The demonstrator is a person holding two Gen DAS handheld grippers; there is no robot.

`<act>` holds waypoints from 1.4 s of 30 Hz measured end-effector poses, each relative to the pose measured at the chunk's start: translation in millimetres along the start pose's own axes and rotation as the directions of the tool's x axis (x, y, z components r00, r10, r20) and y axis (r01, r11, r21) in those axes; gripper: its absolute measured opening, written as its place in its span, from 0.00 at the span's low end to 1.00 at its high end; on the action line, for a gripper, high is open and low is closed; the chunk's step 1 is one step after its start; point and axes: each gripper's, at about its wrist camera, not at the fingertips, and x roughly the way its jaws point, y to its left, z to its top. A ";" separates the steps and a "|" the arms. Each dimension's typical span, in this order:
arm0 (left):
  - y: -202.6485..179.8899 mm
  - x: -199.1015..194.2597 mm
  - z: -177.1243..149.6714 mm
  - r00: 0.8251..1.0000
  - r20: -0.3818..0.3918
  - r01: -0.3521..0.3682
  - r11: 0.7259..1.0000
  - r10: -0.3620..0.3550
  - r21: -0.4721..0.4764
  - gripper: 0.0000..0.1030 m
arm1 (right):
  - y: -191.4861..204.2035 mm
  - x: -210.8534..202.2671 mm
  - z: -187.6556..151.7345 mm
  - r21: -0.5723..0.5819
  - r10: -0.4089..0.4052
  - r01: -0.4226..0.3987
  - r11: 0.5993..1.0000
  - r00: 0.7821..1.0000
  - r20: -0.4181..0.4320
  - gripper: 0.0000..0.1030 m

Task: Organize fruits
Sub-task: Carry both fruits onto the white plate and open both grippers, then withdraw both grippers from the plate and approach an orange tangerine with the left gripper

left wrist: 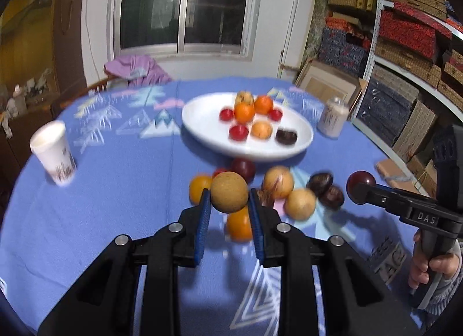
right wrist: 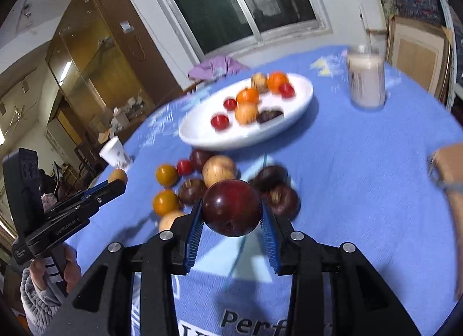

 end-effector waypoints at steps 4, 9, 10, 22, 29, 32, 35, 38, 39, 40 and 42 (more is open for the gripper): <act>-6.7 -5.1 57.1 0.998 0.063 -0.017 1.000 0.016 0.014 0.25 | 12.1 -15.0 60.6 -0.009 0.017 -0.017 1.000 0.995 0.098 0.38; -7.6 28.4 101.0 0.998 0.065 -0.015 1.000 0.015 -0.001 0.25 | 14.8 13.0 112.8 -0.015 0.015 -0.013 1.000 0.992 0.125 0.38; -6.5 39.1 105.4 0.998 0.056 -0.017 1.000 0.017 -0.008 0.25 | 11.5 24.1 117.8 -0.007 0.008 -0.007 1.000 0.993 0.119 0.38; 20.5 164.9 96.1 0.990 -0.117 -0.081 0.995 0.073 -0.066 0.25 | -42.3 148.0 117.4 0.041 -0.146 0.149 0.988 0.987 -0.064 0.38; 29.1 186.5 89.9 0.989 -0.140 -0.066 0.994 0.054 -0.085 0.38 | -49.4 168.8 109.2 0.039 -0.168 0.173 0.984 0.981 -0.094 0.38; 30.5 187.6 88.5 0.990 -0.131 -0.059 0.994 0.048 -0.087 0.48 | -49.9 174.4 106.7 0.030 -0.174 0.178 0.984 0.979 -0.103 0.39; 28.3 184.6 88.1 0.992 -0.121 -0.054 0.995 0.044 -0.081 0.58 | -49.3 171.0 108.6 0.029 -0.178 0.181 0.983 0.980 -0.086 0.45; 23.3 177.8 88.1 0.993 -0.101 -0.069 0.996 0.062 -0.064 0.75 | -48.0 162.0 114.9 0.030 -0.182 0.184 0.983 0.982 -0.054 0.56; 22.7 174.1 87.9 0.993 -0.086 -0.086 0.994 0.080 -0.062 0.79 | -47.5 158.7 117.0 0.031 -0.178 0.180 0.983 0.983 -0.047 0.56; 21.8 170.0 88.3 0.993 -0.075 -0.094 0.994 0.090 -0.061 0.82 | -46.6 154.8 119.2 0.033 -0.172 0.174 0.984 0.984 -0.040 0.56; 22.8 161.1 89.0 0.993 -0.067 -0.100 0.993 0.096 -0.060 0.82 | -42.1 142.5 124.1 0.041 -0.159 0.160 0.986 0.987 -0.017 0.56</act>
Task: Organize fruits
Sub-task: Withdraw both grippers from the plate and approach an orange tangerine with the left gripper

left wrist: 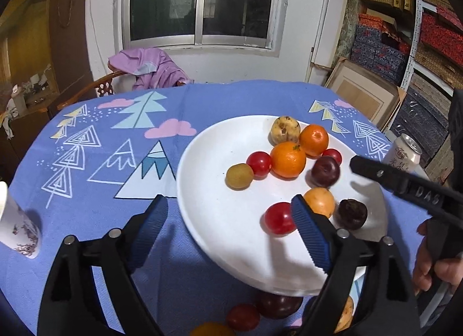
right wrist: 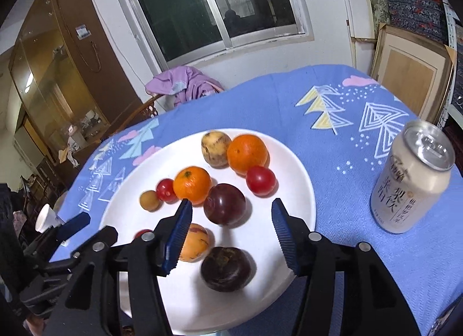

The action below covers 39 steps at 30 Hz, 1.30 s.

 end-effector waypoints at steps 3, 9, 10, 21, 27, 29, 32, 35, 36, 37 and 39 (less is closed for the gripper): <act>7.5 -17.3 -1.4 1.000 0.018 -0.012 0.999 0.012 -0.032 0.90 | 9.0 -30.3 5.2 -0.003 0.030 -0.029 1.000 0.998 0.049 0.63; 21.7 -63.5 -21.2 0.998 0.045 -0.049 0.995 0.053 -0.085 0.96 | 32.9 -102.5 -22.3 -0.093 0.014 -0.001 0.996 0.989 0.145 0.93; 23.9 -71.0 -29.0 0.997 0.045 -0.051 0.994 0.055 -0.092 0.96 | 33.6 -112.2 -33.0 -0.105 0.006 0.011 0.994 0.987 0.160 0.95; 20.8 -123.0 -140.7 0.993 -0.011 -0.118 0.992 0.118 -0.034 0.96 | 2.6 -135.0 -144.6 -0.139 -0.102 0.108 0.984 0.993 0.050 0.97; 2.4 -120.4 -144.1 0.993 -0.004 -0.116 0.992 0.116 0.041 0.96 | 3.7 -130.9 -148.1 -0.155 -0.123 0.127 0.980 0.992 0.036 0.97; -2.0 -116.0 -140.7 0.995 -0.009 -0.099 0.994 0.100 0.045 0.96 | 5.4 -127.7 -148.7 -0.162 -0.127 0.129 0.978 0.992 0.019 0.97; -7.1 -110.6 -135.7 0.996 -0.004 -0.089 0.995 0.089 0.048 0.96 | 7.0 -128.2 -150.1 -0.173 -0.127 0.129 0.977 0.992 0.023 0.97; -11.6 -101.9 -130.9 0.996 -0.016 -0.084 0.995 0.086 0.059 0.96 | 7.0 -127.9 -149.8 -0.170 -0.129 0.131 0.977 0.991 0.022 0.97; -12.3 -98.6 -129.3 0.996 -0.026 -0.084 0.994 0.086 0.063 0.96 | 6.5 -127.4 -149.9 -0.168 -0.129 0.131 0.977 0.991 0.018 0.97; -12.5 -94.2 -128.7 0.995 -0.043 -0.087 0.994 0.090 0.067 0.96 | 6.1 -126.9 -150.0 -0.167 -0.130 0.130 0.977 0.991 0.015 0.97; -9.0 -87.8 -128.5 0.994 -0.079 -0.075 0.996 0.079 0.055 0.96 | 5.3 -126.3 -150.0 -0.164 -0.131 0.131 0.978 0.991 0.011 0.97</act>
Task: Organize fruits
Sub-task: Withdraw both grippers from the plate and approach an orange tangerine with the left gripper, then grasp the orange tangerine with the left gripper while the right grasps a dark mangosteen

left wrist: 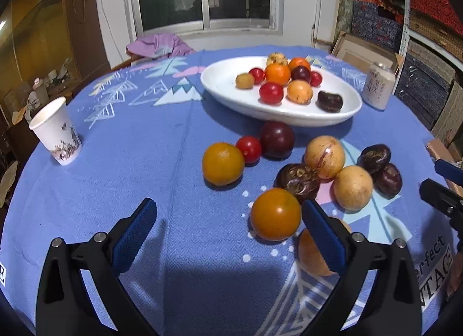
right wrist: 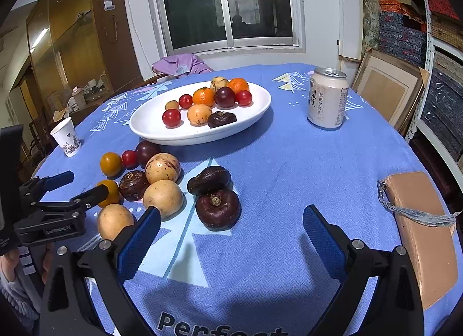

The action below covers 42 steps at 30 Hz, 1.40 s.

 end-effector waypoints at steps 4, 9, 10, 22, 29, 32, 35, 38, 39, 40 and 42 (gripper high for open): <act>16.7 -11.4 -2.1 0.998 0.030 -0.054 0.999 0.054 -0.009 0.96 | -0.7 -0.1 0.5 0.005 0.004 -0.004 1.000 1.000 0.000 0.97; 44.9 -29.2 -11.9 0.993 0.031 -0.112 0.989 0.115 -0.092 0.96 | -2.9 -1.1 1.1 0.016 0.014 -0.014 1.000 1.000 0.004 0.97; 46.9 -32.3 -13.6 0.996 0.035 -0.079 0.991 0.083 -0.110 0.96 | -3.3 -1.4 0.8 0.017 0.014 -0.014 1.000 1.000 0.004 0.97; 28.1 -20.3 -19.8 0.997 0.011 -0.080 0.997 0.080 0.003 0.96 | -1.6 -1.3 0.5 0.012 0.018 -0.018 1.000 1.000 -0.001 0.97; 58.4 -23.2 -23.4 1.000 0.004 -0.011 0.992 0.012 -0.128 0.96 | -0.9 -1.9 -0.1 0.014 0.020 -0.020 1.000 1.000 -0.002 0.97; 59.4 -20.9 -25.3 1.000 -0.003 0.006 0.992 -0.006 -0.128 0.96 | -0.5 -1.0 -0.7 0.010 0.022 -0.022 1.000 1.000 -0.005 0.97; 56.6 -19.5 -25.8 1.000 -0.007 0.018 0.993 -0.019 -0.119 0.96 | 0.5 -0.4 -0.8 0.002 0.022 -0.022 1.000 1.000 -0.004 0.97; 54.2 -18.8 -25.3 1.000 -0.009 0.010 0.994 -0.011 -0.109 0.96 | 1.0 -0.4 -1.1 0.000 0.026 -0.026 1.000 1.000 -0.003 0.97; 53.9 -18.1 -25.1 1.000 -0.011 0.007 0.994 -0.008 -0.107 0.96 | 1.1 -0.3 -1.2 0.000 0.025 -0.025 1.000 1.000 -0.005 0.97; 53.4 -17.7 -25.1 1.000 -0.014 0.006 0.994 -0.007 -0.106 0.96 | 1.2 0.3 -1.4 0.000 0.024 -0.024 1.000 1.000 -0.008 0.97; 53.5 -17.4 -24.8 1.000 -0.015 0.000 0.994 -0.002 -0.109 0.96 | 1.5 1.9 -2.3 -0.001 0.024 -0.024 1.000 1.000 -0.016 0.97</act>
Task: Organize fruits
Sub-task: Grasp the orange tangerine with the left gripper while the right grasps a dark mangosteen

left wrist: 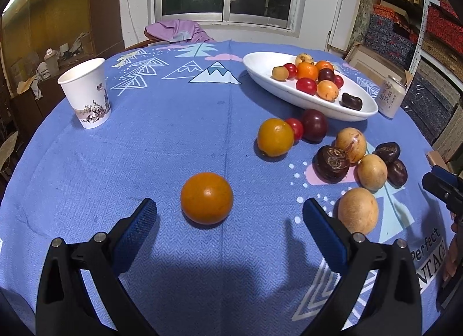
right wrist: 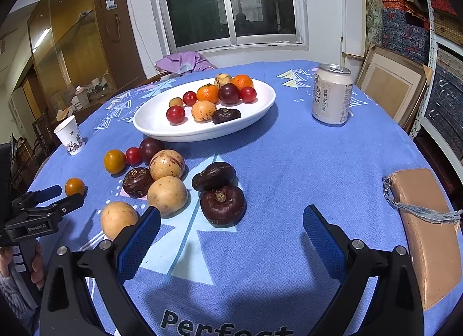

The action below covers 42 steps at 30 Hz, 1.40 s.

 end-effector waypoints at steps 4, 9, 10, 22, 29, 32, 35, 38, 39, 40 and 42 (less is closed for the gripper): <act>0.9 -1.5 0.9 1.000 0.012 -0.003 1.000 0.003 -0.007 0.96 | 3.4 3.9 -2.1 -0.022 0.004 -0.004 1.000 1.000 -0.008 0.97; -3.3 -1.6 0.2 1.000 0.012 -0.008 1.000 0.008 0.012 0.96 | 8.1 8.5 -3.6 -0.053 0.010 -0.011 0.999 1.000 -0.020 0.97; -3.7 -1.4 0.1 1.000 0.010 -0.008 1.000 0.008 0.014 0.96 | 7.9 9.1 -3.5 -0.054 0.009 -0.010 0.999 1.000 -0.022 0.97; -0.9 6.4 0.2 1.000 -0.024 0.009 1.000 -0.009 -0.003 0.96 | 17.1 31.8 6.8 -0.128 -0.021 0.012 0.992 0.997 -0.072 0.82; -5.5 6.9 0.5 1.000 -0.022 -0.002 1.000 0.003 0.015 0.96 | 18.1 40.2 8.4 -0.123 -0.016 0.003 0.992 0.994 -0.104 0.79; -7.0 7.5 1.0 1.000 -0.024 -0.009 1.000 0.010 0.022 0.96 | 19.8 42.1 8.5 -0.128 -0.015 0.000 0.992 0.994 -0.112 0.79; -9.1 7.0 1.1 1.000 -0.022 -0.014 0.999 0.015 0.031 0.93 | 21.0 43.9 8.7 -0.131 -0.014 -0.002 0.991 0.993 -0.121 0.78; -11.4 8.5 0.9 0.999 -0.029 -0.014 0.999 0.016 0.042 0.79 | 21.3 46.2 8.4 -0.132 -0.011 -0.007 0.991 0.991 -0.133 0.75; -11.1 9.6 0.9 0.999 -0.036 -0.008 0.999 0.009 0.041 0.77 | 21.3 46.8 8.2 -0.132 -0.011 -0.007 0.991 0.990 -0.137 0.74; -10.3 10.5 0.7 0.999 -0.041 -0.004 0.999 0.005 0.039 0.75 | 21.2 47.4 8.0 -0.131 -0.010 -0.008 0.991 0.990 -0.141 0.74; -9.0 11.6 0.6 0.999 -0.045 -0.001 0.999 0.003 0.035 0.74 | 21.0 49.0 7.8 -0.131 -0.008 -0.012 0.991 0.989 -0.149 0.69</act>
